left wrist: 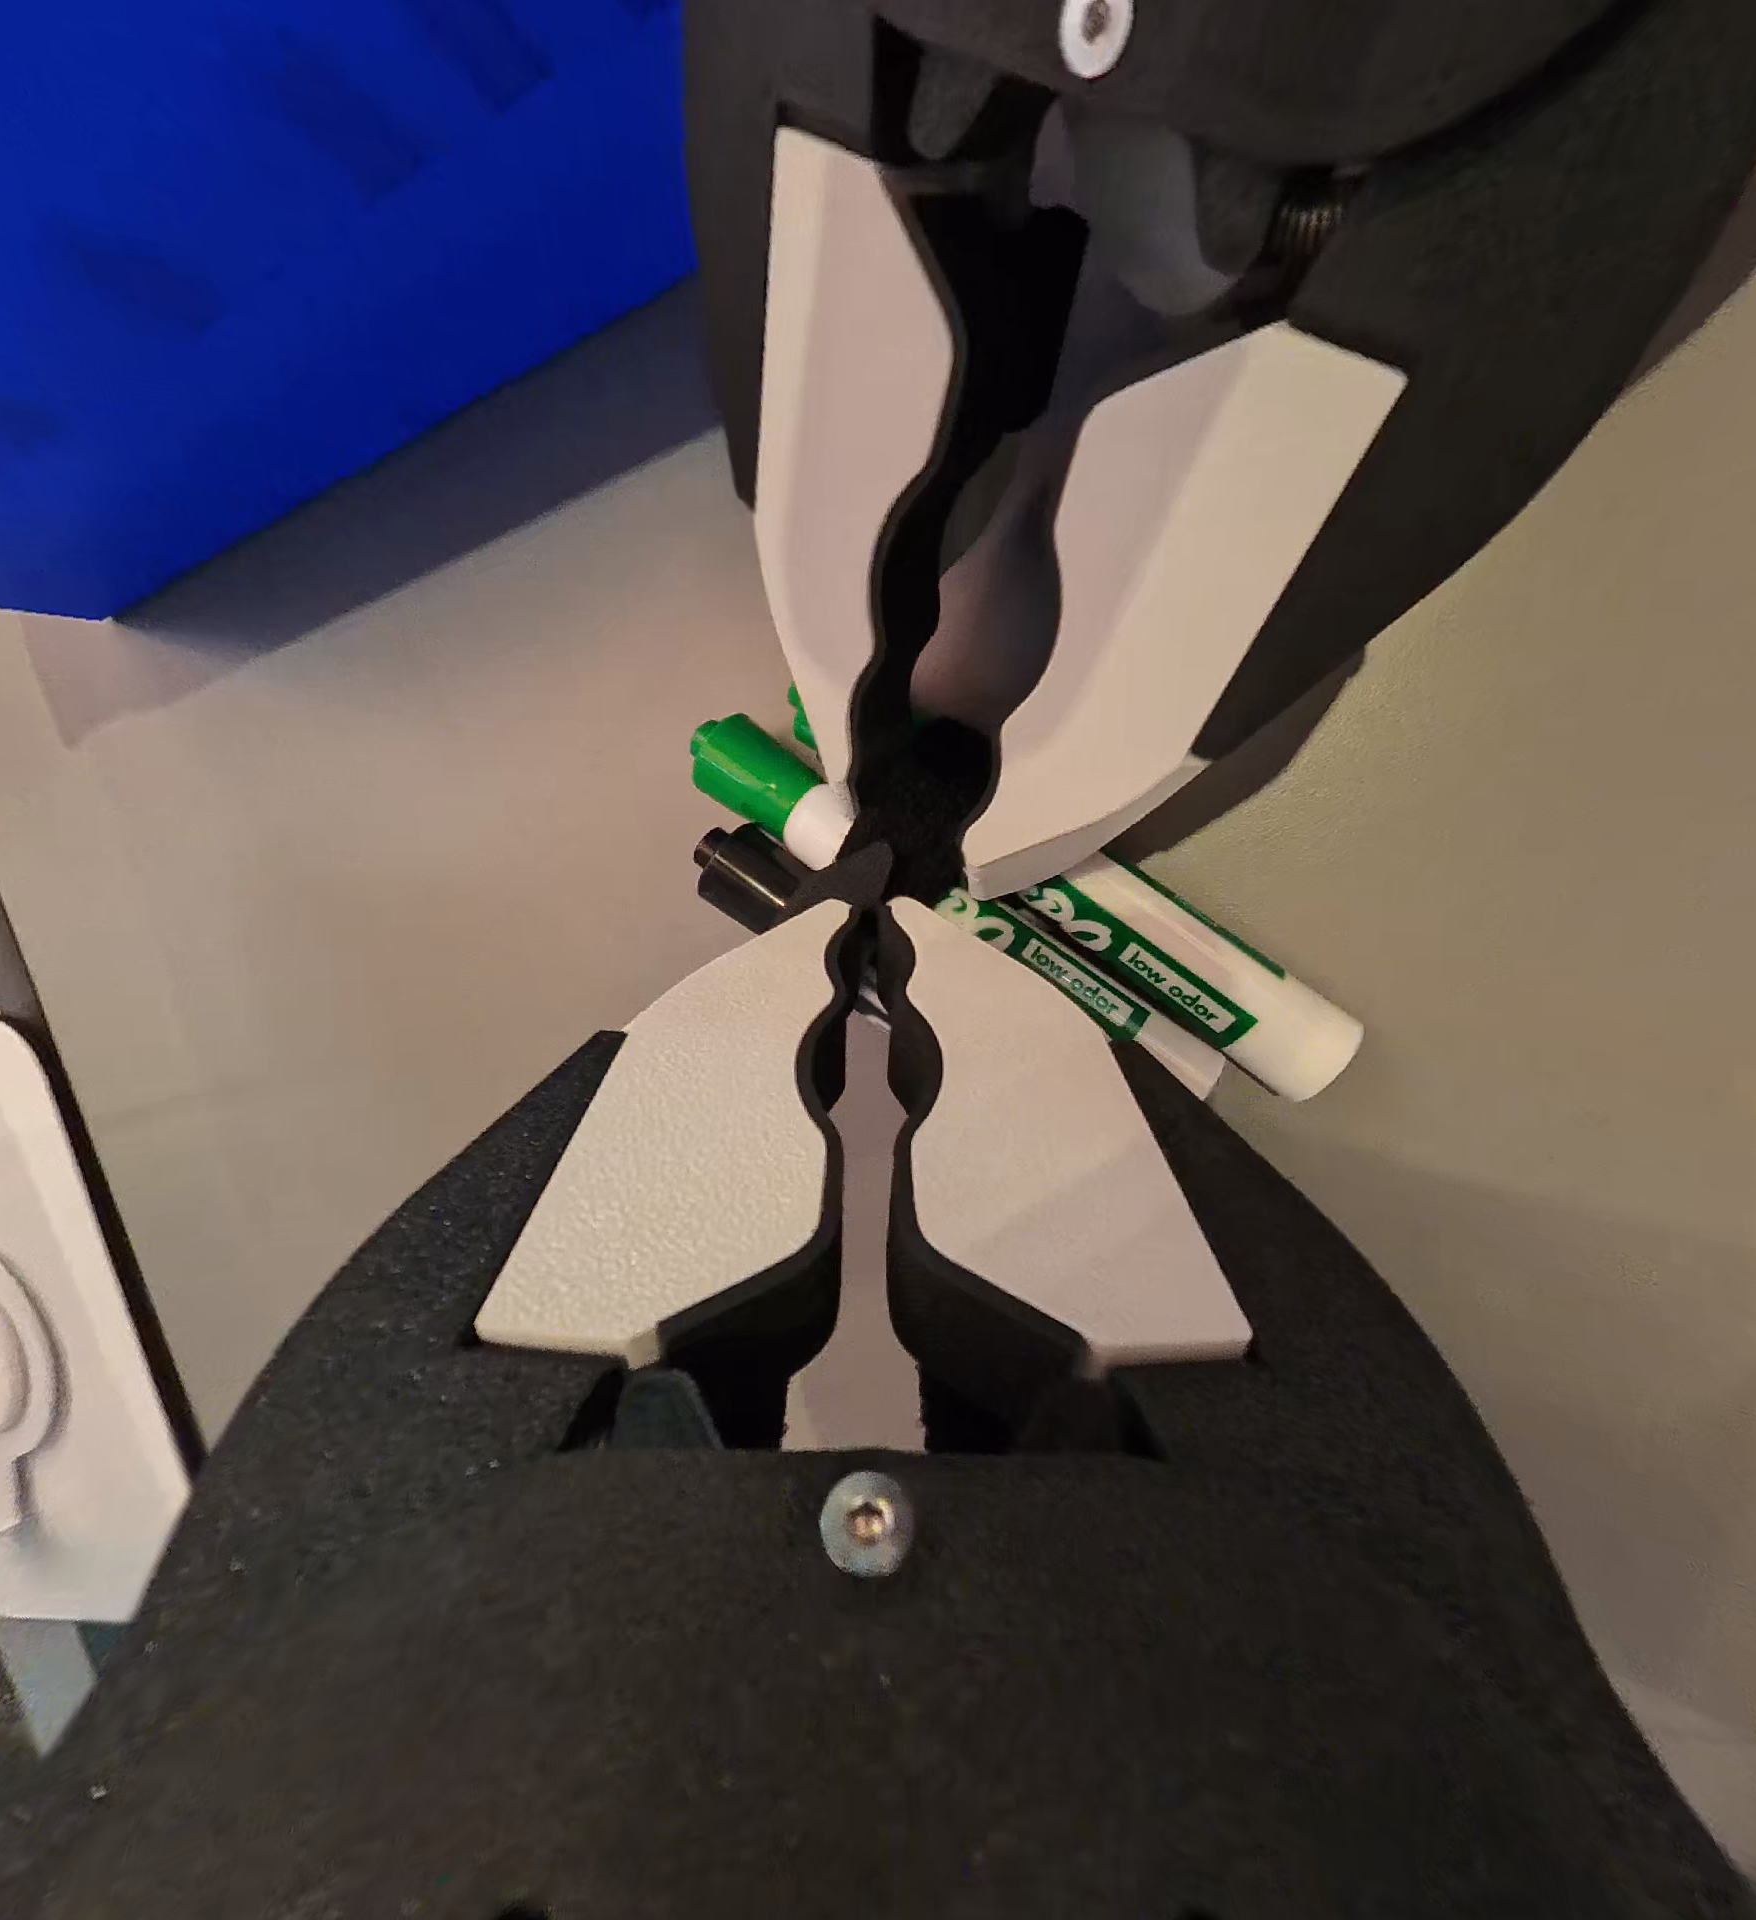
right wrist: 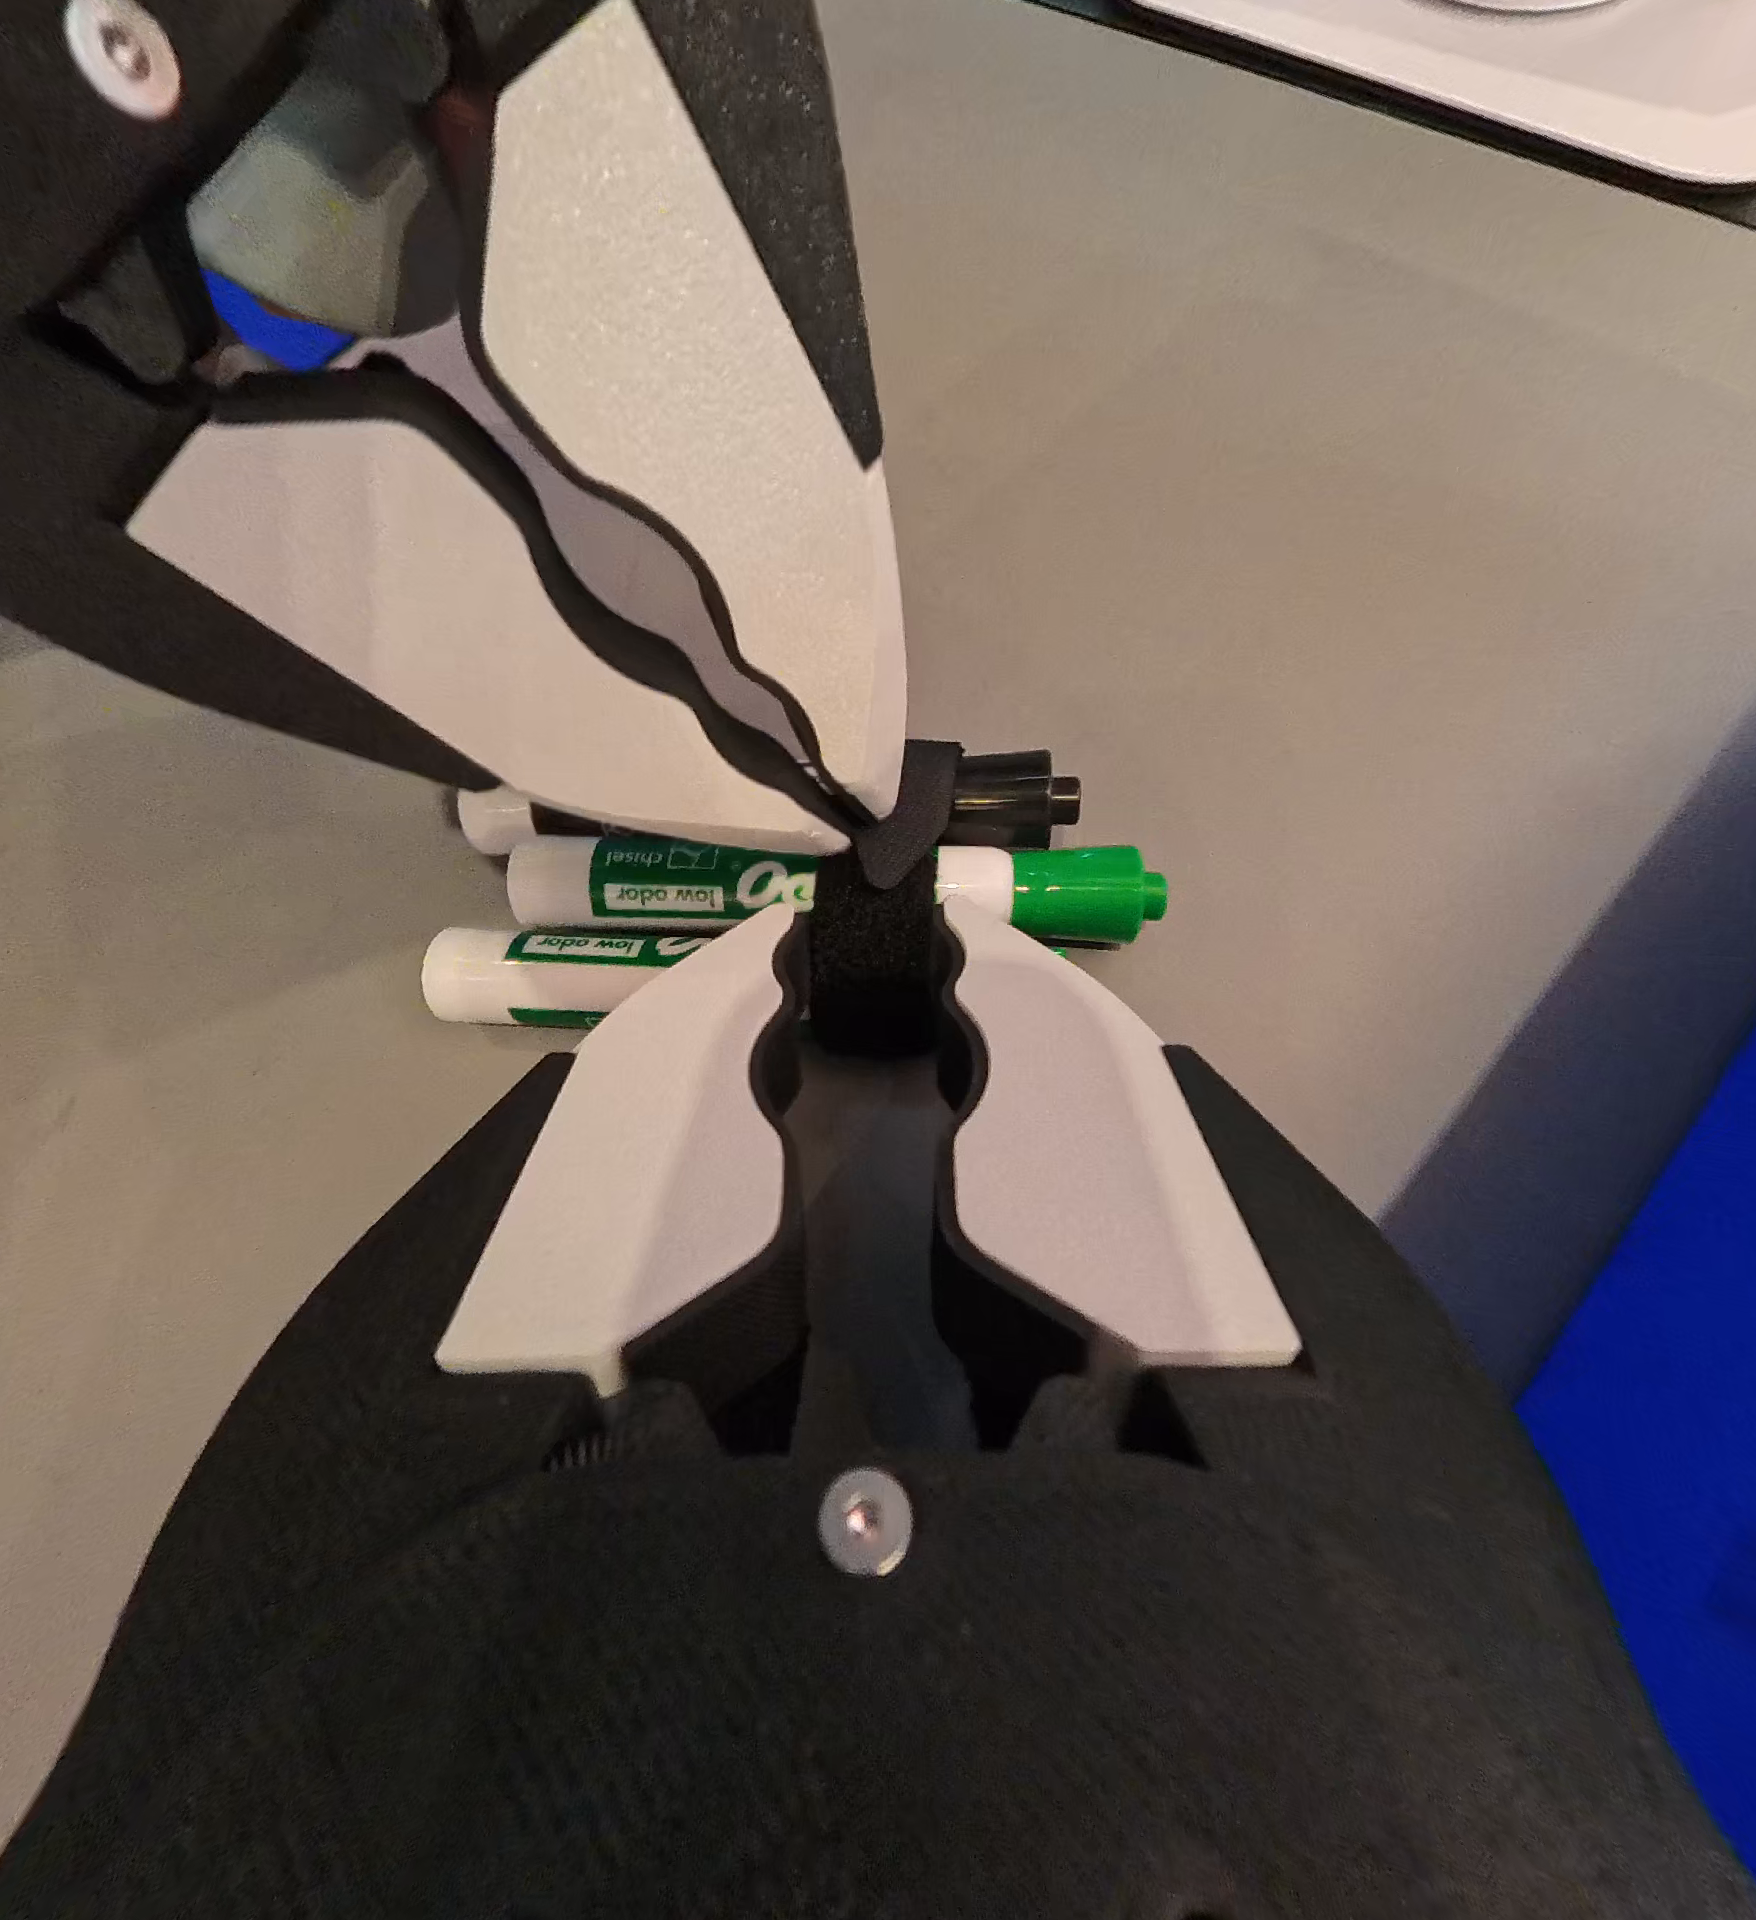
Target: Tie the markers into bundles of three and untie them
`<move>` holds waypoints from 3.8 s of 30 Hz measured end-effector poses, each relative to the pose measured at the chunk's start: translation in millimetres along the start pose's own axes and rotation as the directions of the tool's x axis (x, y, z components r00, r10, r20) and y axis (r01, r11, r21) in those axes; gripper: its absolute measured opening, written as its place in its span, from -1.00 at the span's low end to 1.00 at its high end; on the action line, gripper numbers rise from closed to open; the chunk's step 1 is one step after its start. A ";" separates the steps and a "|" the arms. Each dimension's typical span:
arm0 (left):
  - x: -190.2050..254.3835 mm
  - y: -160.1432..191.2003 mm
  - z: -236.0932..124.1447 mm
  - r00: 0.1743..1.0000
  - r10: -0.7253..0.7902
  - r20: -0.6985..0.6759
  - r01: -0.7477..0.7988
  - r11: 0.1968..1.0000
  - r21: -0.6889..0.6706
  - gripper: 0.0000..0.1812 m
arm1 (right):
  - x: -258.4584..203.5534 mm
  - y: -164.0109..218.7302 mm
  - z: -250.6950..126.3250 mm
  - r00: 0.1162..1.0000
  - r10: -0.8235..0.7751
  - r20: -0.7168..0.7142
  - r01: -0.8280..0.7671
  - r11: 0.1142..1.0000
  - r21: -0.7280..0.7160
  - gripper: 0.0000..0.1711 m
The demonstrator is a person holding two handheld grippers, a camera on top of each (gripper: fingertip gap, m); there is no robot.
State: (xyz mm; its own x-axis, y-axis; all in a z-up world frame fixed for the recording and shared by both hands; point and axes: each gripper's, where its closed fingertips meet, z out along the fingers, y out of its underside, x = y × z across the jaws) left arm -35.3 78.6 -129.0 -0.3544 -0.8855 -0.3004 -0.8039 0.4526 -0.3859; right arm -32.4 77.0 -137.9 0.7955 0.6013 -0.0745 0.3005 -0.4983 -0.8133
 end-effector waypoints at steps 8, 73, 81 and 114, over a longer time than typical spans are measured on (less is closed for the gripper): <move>0.1 -1.3 -1.7 0.994 -0.098 -0.052 0.100 0.994 0.036 -0.99 | 0.5 0.1 -0.3 0.999 -0.034 -0.016 0.034 0.999 -0.001 -0.73; 7.7 -13.3 -8.7 0.974 -0.225 0.010 0.224 0.972 0.071 -1.00 | -6.8 0.4 1.1 0.993 -0.113 -0.012 0.113 0.994 -0.004 -0.91; -1.0 -0.5 -23.9 0.933 -0.359 0.023 0.354 0.928 0.114 -1.00 | -6.4 1.2 -0.4 0.995 -0.096 -0.008 0.096 0.995 -0.002 -0.92; 2.3 -9.6 -9.4 0.934 -0.346 0.086 0.333 0.933 0.135 -1.00 | -7.3 0.7 0.0 0.995 -0.100 -0.013 0.100 0.995 -0.001 -0.92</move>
State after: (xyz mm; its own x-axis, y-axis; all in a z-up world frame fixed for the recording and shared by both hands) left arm -32.8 71.2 -117.7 -0.0119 -0.9749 -0.2222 -0.8038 0.1415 -0.5778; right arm -38.0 72.3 -138.0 0.7680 0.6402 0.0145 0.3790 -0.4362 -0.8162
